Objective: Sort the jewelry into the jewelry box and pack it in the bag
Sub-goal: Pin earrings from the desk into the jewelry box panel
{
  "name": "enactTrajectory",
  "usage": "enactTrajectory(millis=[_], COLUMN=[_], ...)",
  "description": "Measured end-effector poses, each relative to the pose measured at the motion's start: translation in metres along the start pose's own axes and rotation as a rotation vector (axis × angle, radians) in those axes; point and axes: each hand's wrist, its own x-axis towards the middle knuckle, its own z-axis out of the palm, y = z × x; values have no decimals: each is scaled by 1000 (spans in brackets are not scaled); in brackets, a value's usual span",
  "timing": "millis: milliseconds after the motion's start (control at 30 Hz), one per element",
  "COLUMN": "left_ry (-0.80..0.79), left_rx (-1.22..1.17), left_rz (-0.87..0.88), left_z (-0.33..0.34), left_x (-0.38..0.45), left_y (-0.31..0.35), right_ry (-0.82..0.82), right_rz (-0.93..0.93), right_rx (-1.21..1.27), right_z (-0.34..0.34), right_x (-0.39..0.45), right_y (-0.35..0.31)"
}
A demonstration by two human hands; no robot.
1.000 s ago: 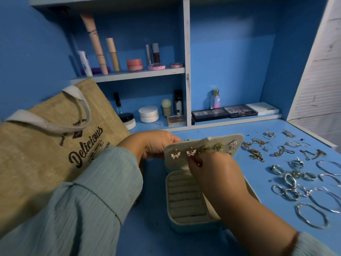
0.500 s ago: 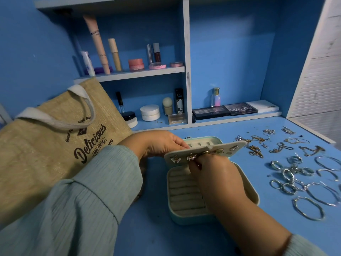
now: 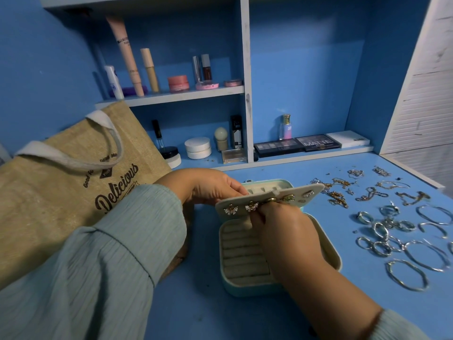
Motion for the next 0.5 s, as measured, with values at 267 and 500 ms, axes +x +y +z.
enactTrajectory(millis=[267,500], left_ry=[-25,-25], left_rx=[5,112], left_rz=[-45,-33], left_z=[-4,-1], left_x=[0,-2], left_y=[5,10], right_ry=[12,3], right_rz=[-1,6], right_rx=[1,19], right_z=[0,0], right_x=[0,0], right_y=[0,0])
